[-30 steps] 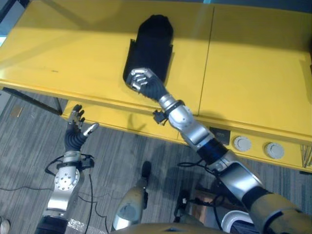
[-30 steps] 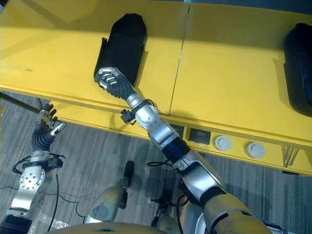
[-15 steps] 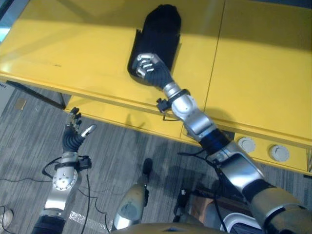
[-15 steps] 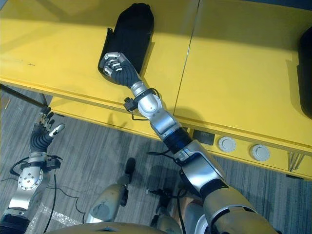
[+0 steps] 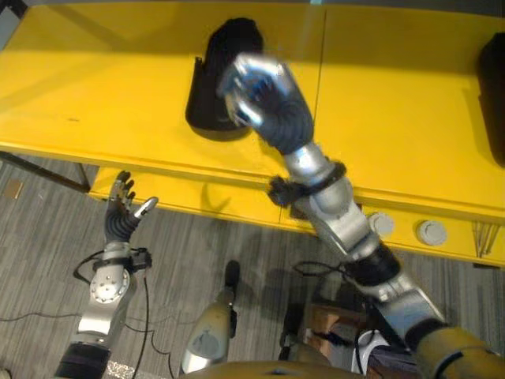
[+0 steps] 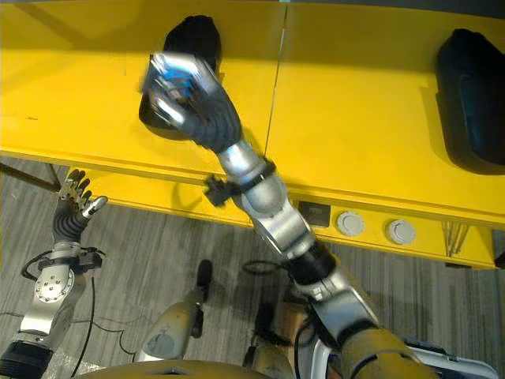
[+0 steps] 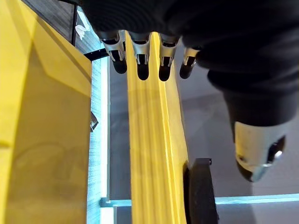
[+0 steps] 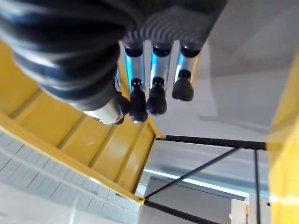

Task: Move parts from the plastic box to the shelf.

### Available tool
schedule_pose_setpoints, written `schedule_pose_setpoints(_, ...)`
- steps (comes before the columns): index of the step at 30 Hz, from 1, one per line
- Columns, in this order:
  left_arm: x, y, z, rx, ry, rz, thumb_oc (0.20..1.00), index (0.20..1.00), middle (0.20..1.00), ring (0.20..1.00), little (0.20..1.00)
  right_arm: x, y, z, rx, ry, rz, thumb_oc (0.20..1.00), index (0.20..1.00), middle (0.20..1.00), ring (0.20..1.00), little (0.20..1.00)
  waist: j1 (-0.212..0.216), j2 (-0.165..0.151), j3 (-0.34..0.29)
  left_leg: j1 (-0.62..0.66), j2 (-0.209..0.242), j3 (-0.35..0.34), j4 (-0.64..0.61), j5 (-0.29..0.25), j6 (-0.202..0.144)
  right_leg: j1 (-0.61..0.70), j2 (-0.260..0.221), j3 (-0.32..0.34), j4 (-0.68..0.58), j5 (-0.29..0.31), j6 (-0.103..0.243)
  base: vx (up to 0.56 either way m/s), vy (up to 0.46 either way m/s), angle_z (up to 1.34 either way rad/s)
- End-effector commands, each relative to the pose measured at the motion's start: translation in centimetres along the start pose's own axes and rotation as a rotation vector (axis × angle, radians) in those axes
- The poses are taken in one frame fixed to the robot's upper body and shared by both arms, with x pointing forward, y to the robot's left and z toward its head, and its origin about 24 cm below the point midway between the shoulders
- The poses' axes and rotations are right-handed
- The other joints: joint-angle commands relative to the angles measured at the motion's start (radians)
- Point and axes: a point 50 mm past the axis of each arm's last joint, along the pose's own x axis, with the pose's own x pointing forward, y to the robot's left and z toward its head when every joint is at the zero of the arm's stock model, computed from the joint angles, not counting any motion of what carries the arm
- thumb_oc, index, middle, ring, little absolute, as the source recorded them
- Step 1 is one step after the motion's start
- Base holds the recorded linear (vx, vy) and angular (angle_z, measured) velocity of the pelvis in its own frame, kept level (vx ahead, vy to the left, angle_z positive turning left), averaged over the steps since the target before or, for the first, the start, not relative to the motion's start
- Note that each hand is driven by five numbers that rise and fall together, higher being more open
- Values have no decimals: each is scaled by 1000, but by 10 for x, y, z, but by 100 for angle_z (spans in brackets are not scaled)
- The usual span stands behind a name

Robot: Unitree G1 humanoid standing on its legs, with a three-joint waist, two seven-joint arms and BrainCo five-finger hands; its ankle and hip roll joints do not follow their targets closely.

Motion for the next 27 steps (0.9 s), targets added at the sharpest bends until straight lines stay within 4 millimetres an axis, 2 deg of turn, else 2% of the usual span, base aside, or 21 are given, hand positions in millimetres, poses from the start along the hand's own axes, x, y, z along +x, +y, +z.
schedule_pose_setpoints(1, 7, -2, 13, 39, -79, -44, 1000, 1000, 1000, 1000, 1000, -14, -4, 11, 39, -29, 77, 200, 200, 200, 200, 200, -17, -66, -1, 112, 75, 54, 78, -211, -79, -6, -67, 53, 78, -64, 101, -45, 14, -15)
schedule_pose_setpoints(2, 4, -1, 9, 55, -60, -78, 1000, 1000, 1000, 1000, 1000, -21, -5, 5, 75, 21, 70, 200, 200, 200, 200, 200, -24, -69, -4, 118, 76, 62, 82, -215, -77, -2, -69, 58, 77, -60, 104, -58, 29, -22)
schedule_pose_setpoints(3, 3, 6, 12, 91, -68, -71, 1000, 1000, 1000, 1000, 1000, -37, -9, 3, 64, 63, 69, 511, 511, 511, 511, 511, -41, -74, -9, 128, 76, 71, 83, -219, -75, 0, -69, 66, 77, -57, 109, -48, 46, -23)
schedule_pose_setpoints(4, 3, 8, 14, 94, -78, -72, 1000, 1000, 1000, 1000, 1000, -43, -10, 5, 71, 73, 70, 1000, 1000, 1000, 1000, 1000, -54, -78, -14, 135, 75, 81, 86, -223, -73, 0, -70, 72, 79, -51, 115, -43, 60, -25)
schedule_pose_setpoints(5, 3, 10, 18, 95, -95, -67, 1000, 1000, 1000, 1000, 1000, -56, -12, 5, 74, 110, 67, 1000, 1000, 1000, 1000, 1000, -70, -83, -19, 146, 75, 99, 87, -228, -70, 1, -72, 86, 80, -47, 122, -37, 84, -34)
schedule_pose_setpoints(6, 3, 7, 36, 84, -173, -89, 1000, 1000, 1000, 1000, 1000, -62, -13, 9, 75, 113, 58, 1000, 1000, 1000, 1000, 1000, -85, -87, -24, 159, 74, 116, 87, -233, -67, 2, -73, 102, 80, -41, 129, -37, 100, -40)
schedule_pose_setpoints(7, 3, 7, 54, 107, -254, -86, 1000, 1000, 1000, 1000, 1000, -78, -21, 16, 40, 135, 29, 1000, 1000, 1000, 1000, 1000, -110, -91, -29, 169, 75, 135, 91, -239, -65, 1, -74, 115, 83, -39, 138, -2, 103, -49)
schedule_pose_setpoints(10, 0, 12, 74, 133, -358, -61, 1000, 1000, 1000, 1000, 1000, -104, -35, 27, -17, 184, -56, 1000, 1000, 1000, 1000, 1000, -173, -97, -53, 215, 85, 196, 101, -262, -65, 1, -73, 157, 84, -32, 154, 27, 74, -67)
schedule_pose_setpoints(11, -1, 12, 76, 145, -368, -63, 1000, 1000, 1000, 1000, 1000, -113, -39, 30, -28, 196, -103, 1000, 1000, 1000, 1000, 1000, -189, -99, -68, 225, 88, 218, 101, -263, -66, -5, -73, 175, 84, -26, 154, 23, 45, -89)
schedule_pose_setpoints(12, -1, 12, 76, 145, -368, -63, 1000, 1000, 1000, 1000, 1000, -113, -39, 30, -28, 196, -103, 1000, 1000, 1000, 1000, 1000, -189, -99, -68, 225, 89, 219, 101, -263, -66, -6, -73, 175, 84, -26, 154, 39, 58, -90)
schedule_pose_setpoints(13, -2, 12, 78, 173, -379, -64, 1000, 1000, 1000, 1000, 1000, -125, -45, 32, -39, 219, -176, 1000, 1000, 1000, 1000, 1000, -220, -97, -84, 246, 91, 237, 106, -273, -65, -3, -72, 195, 85, -24, 154, 41, 65, -61)
schedule_pose_setpoints(17, -4, 8, 82, 187, -403, -78, 1000, 1000, 1000, 1000, 1000, -144, -54, 31, -74, 271, -290, 1000, 1000, 1000, 1000, 1000, -267, -84, -103, 278, 89, 278, 119, -293, -58, -8, -71, 239, 93, -18, 154, 28, 79, -32)
schedule_pose_setpoints(24, 1, -6, 86, 197, -431, -141, 1000, 1000, 1000, 1000, 1000, -158, -67, 40, -227, 288, -433, 1000, 1000, 1000, 1000, 1000, -357, -67, -107, 330, 84, 363, 122, -320, -40, -49, -47, 314, 146, 4, 154, 24, 57, -37)
schedule_pose_setpoints(26, 4, -6, 84, 214, -416, -149, 1000, 1000, 1000, 1000, 1000, -159, -71, 39, -271, 291, -466, 1000, 1000, 1000, 1000, 1000, -378, -62, -93, 344, 87, 398, 115, -321, -32, -85, -30, 301, 197, 14, 154, -32, 26, -54)
schedule_pose_setpoints(27, 8, -8, 81, 205, -400, -158, 1000, 1000, 1000, 1000, 1000, -159, -76, 39, -339, 302, -497, 1000, 1000, 1000, 1000, 1000, -395, -64, -72, 365, 80, 457, 110, -326, -20, -119, -29, 232, 257, 7, 154, 29, 101, -67)
